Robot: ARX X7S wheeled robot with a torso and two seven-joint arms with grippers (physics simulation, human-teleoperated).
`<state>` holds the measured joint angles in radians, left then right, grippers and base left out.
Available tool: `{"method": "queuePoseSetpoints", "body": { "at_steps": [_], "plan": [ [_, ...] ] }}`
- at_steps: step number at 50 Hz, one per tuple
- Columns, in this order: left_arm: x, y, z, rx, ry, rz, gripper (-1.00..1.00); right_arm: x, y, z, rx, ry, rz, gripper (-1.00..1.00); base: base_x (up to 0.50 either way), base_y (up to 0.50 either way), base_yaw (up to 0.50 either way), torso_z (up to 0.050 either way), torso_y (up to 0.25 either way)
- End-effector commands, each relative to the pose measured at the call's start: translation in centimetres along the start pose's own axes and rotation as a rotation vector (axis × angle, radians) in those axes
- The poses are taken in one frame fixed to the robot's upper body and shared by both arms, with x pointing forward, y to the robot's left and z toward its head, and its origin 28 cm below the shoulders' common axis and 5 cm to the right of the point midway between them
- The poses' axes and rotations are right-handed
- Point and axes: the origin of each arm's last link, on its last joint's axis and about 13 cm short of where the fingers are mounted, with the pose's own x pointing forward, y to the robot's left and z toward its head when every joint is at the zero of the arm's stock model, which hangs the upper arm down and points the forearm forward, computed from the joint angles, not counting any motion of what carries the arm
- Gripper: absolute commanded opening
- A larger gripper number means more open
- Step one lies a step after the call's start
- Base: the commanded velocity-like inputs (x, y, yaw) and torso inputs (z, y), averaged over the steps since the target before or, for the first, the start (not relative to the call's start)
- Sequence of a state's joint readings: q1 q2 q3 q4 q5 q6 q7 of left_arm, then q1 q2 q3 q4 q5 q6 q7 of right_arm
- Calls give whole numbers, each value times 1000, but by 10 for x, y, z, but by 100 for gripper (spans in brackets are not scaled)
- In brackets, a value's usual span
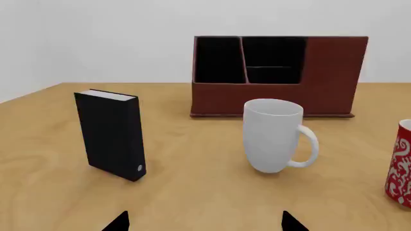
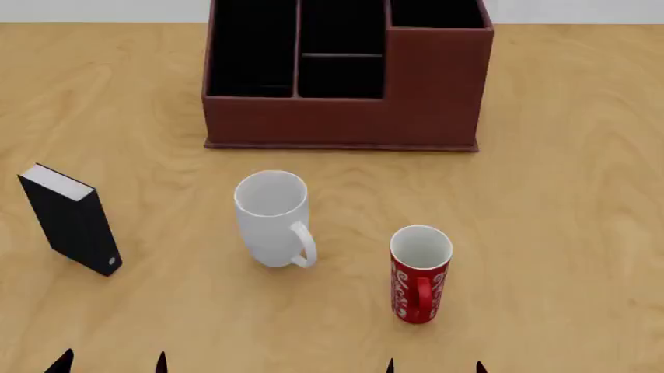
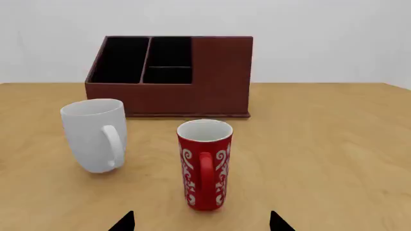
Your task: Pick up the white mug and place it to the right of the caddy.
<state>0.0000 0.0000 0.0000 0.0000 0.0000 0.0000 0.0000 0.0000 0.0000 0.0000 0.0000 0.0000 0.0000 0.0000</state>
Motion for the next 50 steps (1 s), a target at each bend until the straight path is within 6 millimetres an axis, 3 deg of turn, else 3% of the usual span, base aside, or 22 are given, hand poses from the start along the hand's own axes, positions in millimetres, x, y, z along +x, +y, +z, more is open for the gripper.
{"method": "queuePoseSetpoints", "body": {
  "at_steps": [1, 5, 11, 15, 19, 25, 36, 50],
  "plan": [
    [0, 0, 0, 0, 0, 0, 100, 0, 0, 0, 0, 0, 0, 100, 0, 0, 0, 0, 0],
    [1, 1, 21, 36, -37, -60, 100, 3, 0, 26, -58, -12, -11, 100, 0, 0, 0, 0, 0],
    [-4, 9, 59, 87, 6, -2, 100, 2, -6, 94, -75, -83, -9, 100, 0, 0, 0, 0, 0],
    [-2, 12, 87, 109, 22, 7, 100, 1, -10, 124, -99, -83, -27, 100, 0, 0, 0, 0, 0],
    [-2, 11, 108, 116, 8, -11, 100, 3, -12, 145, -111, -102, -34, 100, 0, 0, 0, 0, 0],
    [2, 10, 124, 133, 9, -51, 100, 5, -14, 174, -129, -108, -27, 100, 0, 0, 0, 0, 0],
    [4, 12, 160, 180, -39, -82, 100, 12, -14, 201, -164, -152, -11, 100, 0, 0, 0, 0, 0],
    [10, 17, 154, 161, -38, -57, 100, 16, -14, 201, -137, -172, -19, 100, -130, -357, 0, 0, 0]
  ]
}}
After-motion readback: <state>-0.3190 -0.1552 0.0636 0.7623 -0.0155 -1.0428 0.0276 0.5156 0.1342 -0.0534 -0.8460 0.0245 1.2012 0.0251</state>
